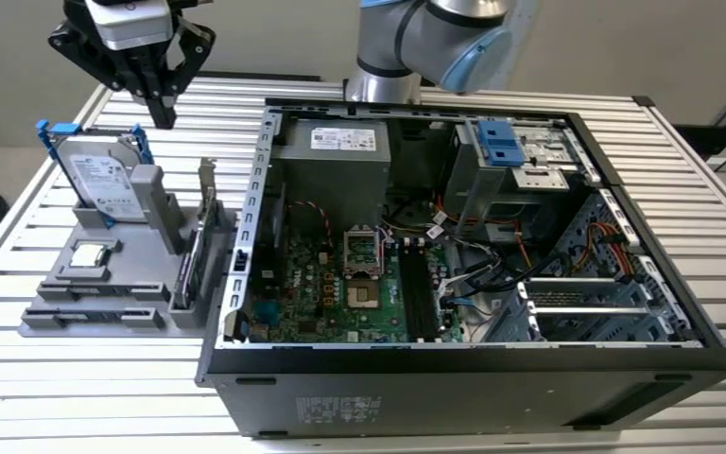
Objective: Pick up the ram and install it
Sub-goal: 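Reach for the ram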
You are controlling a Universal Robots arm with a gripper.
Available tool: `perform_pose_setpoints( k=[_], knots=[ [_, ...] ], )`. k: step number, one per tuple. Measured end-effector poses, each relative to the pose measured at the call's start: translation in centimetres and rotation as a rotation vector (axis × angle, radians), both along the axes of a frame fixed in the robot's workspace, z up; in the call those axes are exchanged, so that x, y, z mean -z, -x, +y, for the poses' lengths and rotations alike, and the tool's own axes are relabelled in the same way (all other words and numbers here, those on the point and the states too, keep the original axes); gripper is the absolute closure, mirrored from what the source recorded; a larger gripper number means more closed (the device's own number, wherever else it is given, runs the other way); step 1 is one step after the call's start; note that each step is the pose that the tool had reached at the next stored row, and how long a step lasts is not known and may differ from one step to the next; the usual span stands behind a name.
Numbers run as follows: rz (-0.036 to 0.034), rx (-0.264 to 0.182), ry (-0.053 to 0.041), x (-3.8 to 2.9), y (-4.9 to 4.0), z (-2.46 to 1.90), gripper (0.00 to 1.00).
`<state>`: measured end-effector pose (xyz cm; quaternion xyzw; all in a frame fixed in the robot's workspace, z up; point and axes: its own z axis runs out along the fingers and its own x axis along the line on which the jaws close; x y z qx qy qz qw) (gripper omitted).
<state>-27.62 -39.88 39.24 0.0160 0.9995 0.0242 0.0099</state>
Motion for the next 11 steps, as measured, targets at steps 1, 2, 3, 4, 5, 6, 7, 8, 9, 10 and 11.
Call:
perform_pose_setpoints(
  k=[1,2,3,4,5,6,7,8,9,10,11],
  knots=[
    [0.0,-0.001,0.0,0.0,0.21,0.0,1.0],
    [0.0,-0.001,0.0,0.0,0.42,0.0,1.0],
    [0.0,-0.002,0.0,0.0,0.63,0.0,1.0],
    [0.0,-0.003,0.0,0.0,0.85,0.0,1.0],
    [0.0,-0.004,0.0,0.0,1.06,0.0,1.0],
    [0.0,-0.005,0.0,0.0,1.28,0.0,1.0],
    [0.0,-0.005,0.0,0.0,1.49,0.0,1.0],
    [0.0,-0.006,0.0,0.0,1.71,0.0,1.0],
    [0.0,-0.007,0.0,0.0,1.93,0.0,1.0],
    [0.0,-0.008,0.0,0.0,2.14,0.0,1.0],
    [0.0001,-0.009,0.0001,0.0,2.34,0.0,1.0]
  ],
)
